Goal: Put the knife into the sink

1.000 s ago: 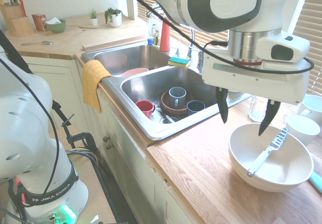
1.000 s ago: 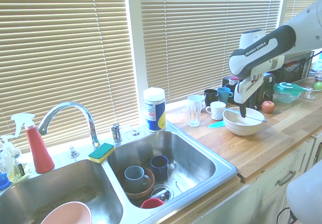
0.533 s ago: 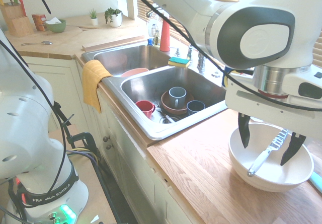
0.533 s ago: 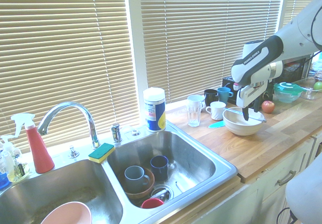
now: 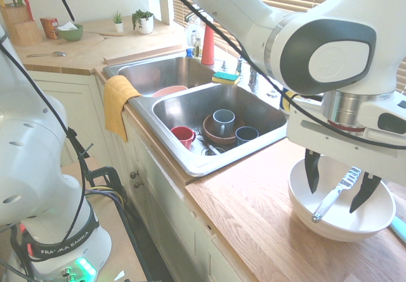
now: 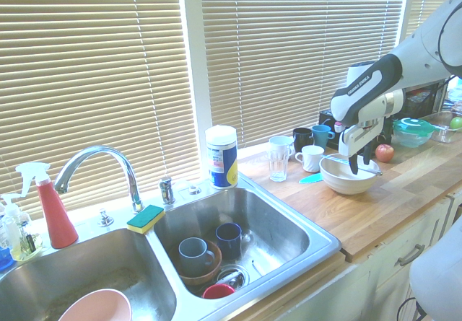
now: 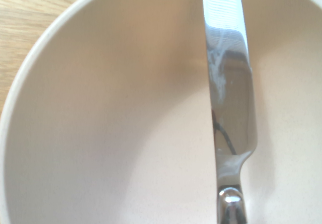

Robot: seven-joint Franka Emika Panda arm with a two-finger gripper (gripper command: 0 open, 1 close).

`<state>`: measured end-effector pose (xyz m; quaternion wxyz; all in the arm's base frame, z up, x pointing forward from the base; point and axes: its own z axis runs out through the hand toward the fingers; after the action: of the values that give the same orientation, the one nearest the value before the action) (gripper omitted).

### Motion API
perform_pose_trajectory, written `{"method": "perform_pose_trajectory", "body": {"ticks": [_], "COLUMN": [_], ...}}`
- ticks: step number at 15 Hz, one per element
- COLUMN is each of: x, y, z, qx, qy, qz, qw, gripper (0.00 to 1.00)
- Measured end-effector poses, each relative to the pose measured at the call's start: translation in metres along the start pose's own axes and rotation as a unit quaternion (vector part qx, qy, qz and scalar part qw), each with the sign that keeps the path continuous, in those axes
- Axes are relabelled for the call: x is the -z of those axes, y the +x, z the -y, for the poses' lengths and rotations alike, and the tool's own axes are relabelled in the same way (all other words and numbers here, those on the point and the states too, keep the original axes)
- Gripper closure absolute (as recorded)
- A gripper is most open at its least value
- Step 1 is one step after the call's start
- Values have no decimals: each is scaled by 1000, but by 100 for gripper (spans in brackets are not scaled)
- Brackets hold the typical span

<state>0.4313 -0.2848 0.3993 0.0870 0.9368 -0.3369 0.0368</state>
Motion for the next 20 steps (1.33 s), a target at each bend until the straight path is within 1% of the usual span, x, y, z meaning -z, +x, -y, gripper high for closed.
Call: {"method": "perform_pose_trajectory", "body": {"ticks": [13, 15, 16, 18, 19, 20], "x": [-1, 2, 10, 49, 72, 94], "y": [0, 0, -1, -3, -10, -23], "z": [-2, -2, -3, 0, 11, 32], "qx": [-4, -10, -14, -17, -20, -30], "qy": [-1, 7, 15, 31, 38, 47], "qz": [1, 3, 2, -7, -7, -3], "qw": [1000, 1000, 1000, 999, 999, 998], "gripper": [100, 100, 100, 100, 100, 100]}}
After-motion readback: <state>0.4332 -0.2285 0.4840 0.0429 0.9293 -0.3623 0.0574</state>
